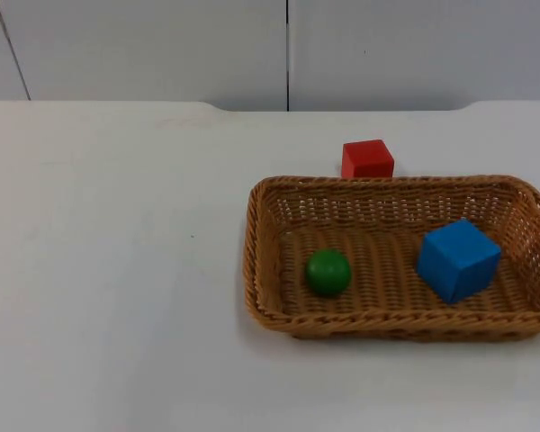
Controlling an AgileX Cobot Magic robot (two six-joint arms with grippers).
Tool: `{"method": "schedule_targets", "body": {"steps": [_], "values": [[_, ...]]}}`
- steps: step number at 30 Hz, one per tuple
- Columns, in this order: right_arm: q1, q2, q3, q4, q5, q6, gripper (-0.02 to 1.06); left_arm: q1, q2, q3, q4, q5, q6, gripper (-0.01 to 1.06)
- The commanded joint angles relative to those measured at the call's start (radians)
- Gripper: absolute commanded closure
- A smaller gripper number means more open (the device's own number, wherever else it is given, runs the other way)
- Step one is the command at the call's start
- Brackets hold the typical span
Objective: Place all geometric objects except the red cube into the basket.
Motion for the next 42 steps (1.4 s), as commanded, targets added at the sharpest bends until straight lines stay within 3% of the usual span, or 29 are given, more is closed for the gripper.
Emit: {"method": "schedule_targets", "body": {"steps": [1, 12, 20, 27, 42], "values": [[0.003, -0.041, 0.003, -0.001, 0.045, 0.003, -0.01, 0.005, -0.046, 0.017, 0.038, 0.018, 0.002, 0.00], [0.003, -0.078, 0.055, -0.026, 0.096, 0.026, -0.01, 0.005, -0.062, 0.044, 0.088, 0.085, -0.021, 0.00], [0.003, -0.078, 0.139, -0.032, 0.100, 0.073, -0.01, 0.005, -0.062, 0.045, 0.189, 0.079, -0.167, 0.00], [0.003, -0.078, 0.139, -0.101, 0.100, 0.168, -0.01, 0.005, -0.062, 0.045, 0.189, 0.079, -0.167, 0.00], [0.003, -0.078, 0.139, -0.093, 0.100, 0.152, -0.01, 0.005, -0.062, 0.045, 0.189, 0.079, -0.164, 0.00]]}}
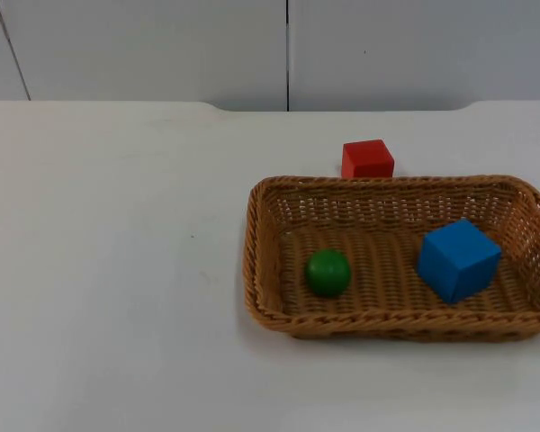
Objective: Place all geometric objects except the red cube into the basket.
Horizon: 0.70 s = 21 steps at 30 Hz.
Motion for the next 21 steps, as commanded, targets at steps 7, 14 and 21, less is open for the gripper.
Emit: {"method": "schedule_targets", "body": {"steps": [7, 14, 21], "values": [[-0.001, -0.002, 0.001, 0.004, -0.003, -0.012, -0.01, 0.005, -0.005, 0.004, 0.004, -0.002, -0.004, 0.00], [-0.001, -0.002, 0.001, 0.004, -0.006, -0.010, -0.01, 0.005, -0.005, 0.004, 0.004, -0.002, -0.006, 0.00], [-0.006, -0.002, 0.001, 0.002, -0.006, -0.010, -0.01, 0.005, -0.005, 0.004, 0.004, -0.002, -0.004, 0.00]]}}
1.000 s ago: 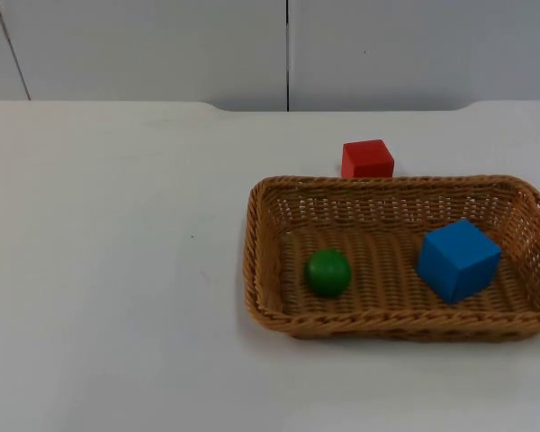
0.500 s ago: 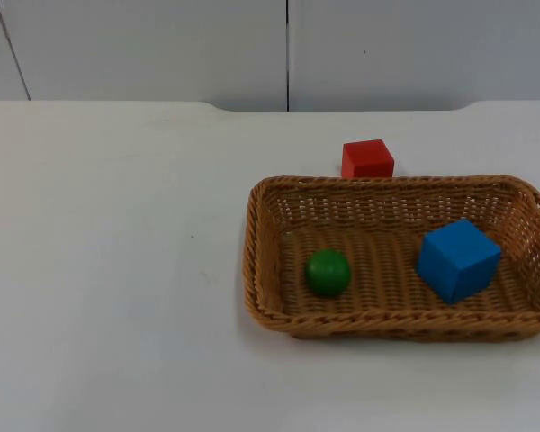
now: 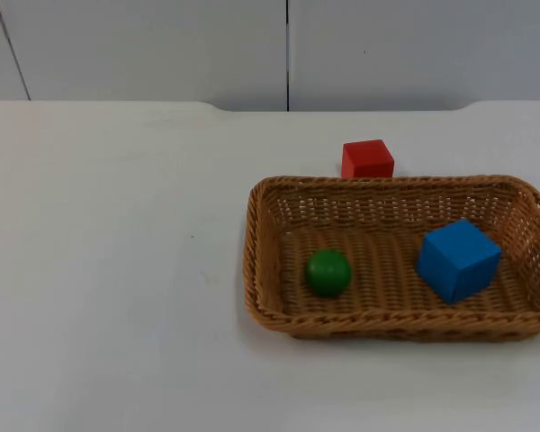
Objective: Place all geometric objects except the red cube into the basket.
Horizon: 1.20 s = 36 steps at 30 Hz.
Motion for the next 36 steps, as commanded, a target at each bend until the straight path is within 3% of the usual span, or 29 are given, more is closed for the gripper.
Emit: {"method": "schedule_targets", "body": {"steps": [1, 7, 12, 17, 36], "values": [[-0.006, -0.002, 0.001, 0.000, -0.006, -0.002, -0.01, 0.005, -0.005, 0.004, 0.004, -0.002, -0.004, 0.00], [-0.093, -0.002, 0.001, 0.002, -0.006, -0.002, -0.01, 0.005, -0.005, 0.004, 0.018, -0.002, -0.004, 0.00], [-0.271, -0.002, 0.001, 0.002, -0.006, -0.002, -0.01, 0.005, -0.005, 0.004, 0.029, -0.002, -0.004, 0.00], [-0.370, -0.002, 0.001, 0.002, -0.006, -0.002, -0.01, 0.005, -0.005, 0.004, 0.029, -0.002, -0.004, 0.00], [-0.377, -0.002, 0.001, -0.001, -0.006, -0.002, -0.01, 0.023, -0.005, 0.004, 0.037, -0.003, -0.004, 0.00]]}}
